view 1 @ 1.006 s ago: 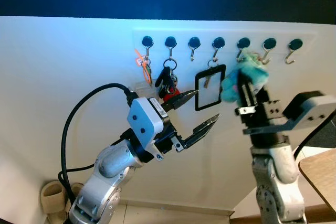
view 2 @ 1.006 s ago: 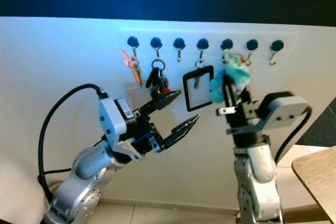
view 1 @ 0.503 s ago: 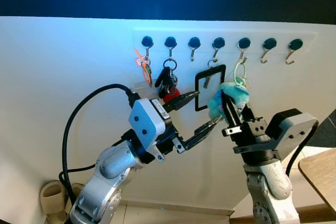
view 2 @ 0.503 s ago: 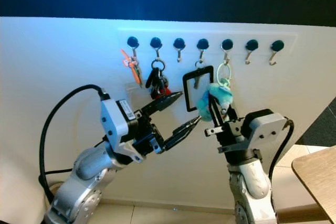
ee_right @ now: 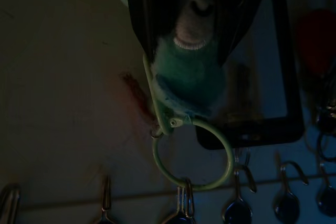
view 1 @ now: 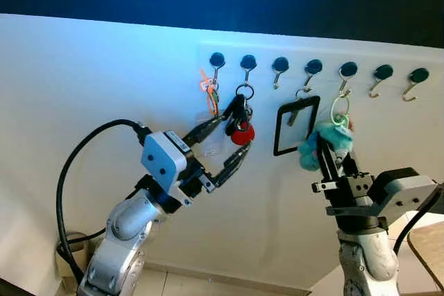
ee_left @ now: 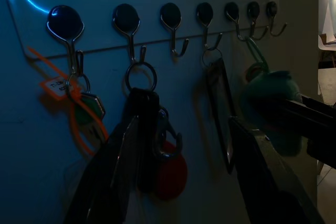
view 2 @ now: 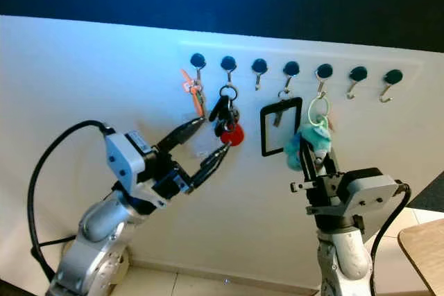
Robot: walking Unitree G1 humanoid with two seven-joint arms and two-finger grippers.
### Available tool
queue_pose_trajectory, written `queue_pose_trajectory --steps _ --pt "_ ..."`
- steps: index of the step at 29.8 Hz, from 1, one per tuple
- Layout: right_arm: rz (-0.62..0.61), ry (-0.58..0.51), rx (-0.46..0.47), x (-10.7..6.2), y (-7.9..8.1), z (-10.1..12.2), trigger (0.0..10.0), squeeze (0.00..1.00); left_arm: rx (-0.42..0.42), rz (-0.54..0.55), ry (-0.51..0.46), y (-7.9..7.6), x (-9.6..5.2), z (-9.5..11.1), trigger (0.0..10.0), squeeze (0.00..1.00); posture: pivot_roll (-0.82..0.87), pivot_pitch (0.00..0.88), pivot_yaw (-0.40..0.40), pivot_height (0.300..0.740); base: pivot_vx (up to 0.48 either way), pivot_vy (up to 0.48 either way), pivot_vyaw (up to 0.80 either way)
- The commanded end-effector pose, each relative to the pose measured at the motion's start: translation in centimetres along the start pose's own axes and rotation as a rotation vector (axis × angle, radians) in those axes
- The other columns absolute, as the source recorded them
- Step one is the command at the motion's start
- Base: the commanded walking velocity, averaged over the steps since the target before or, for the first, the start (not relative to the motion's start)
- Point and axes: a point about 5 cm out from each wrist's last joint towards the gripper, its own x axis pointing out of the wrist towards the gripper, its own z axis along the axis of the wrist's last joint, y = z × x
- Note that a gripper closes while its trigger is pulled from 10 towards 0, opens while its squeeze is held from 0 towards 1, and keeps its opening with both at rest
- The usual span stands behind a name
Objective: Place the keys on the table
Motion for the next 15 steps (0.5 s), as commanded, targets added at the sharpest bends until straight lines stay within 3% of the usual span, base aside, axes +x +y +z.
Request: queue_pose_trajectory --steps 1,8,10,12,15 --pt "-0.031 0.135 0.023 -1.2 -0.2 -2.1 0.0 0.0 0.018 -0.01 0.018 0.0 0.0 -0.2 10.0 0.0 0.05 0.068 0.006 0.74 0.0 0.0 0.0" --pt "-0.011 0.008 0.048 1.1 0.7 -0.2 0.0 0.0 0.011 -0.043 -0.013 0.0 0.6 0.4 10.0 0.0 0.05 0.068 0.012 0.74 0.0 0.0 0.0" --pt "-0.011 0.008 0.048 1.1 0.7 -0.2 0.0 0.0 0.011 -0.043 -0.013 0.0 0.6 0.4 10.0 0.0 0.05 0.068 0.012 0.74 0.0 0.0 0.0" --pt "-0.012 -0.07 0.08 2.7 1.1 1.4 0.0 0.0 -0.012 -0.109 -0.046 -0.9 1.5 1.1 10.0 0.0 0.05 0.065 0.013 0.74 0.0 0.0 0.0" --pt "-0.01 -0.097 0.086 3.2 1.3 1.9 0.0 0.0 -0.013 -0.113 -0.054 -1.0 1.7 1.3 10.0 0.0 0.05 0.064 0.014 0.74 0.0 0.0 0.0"
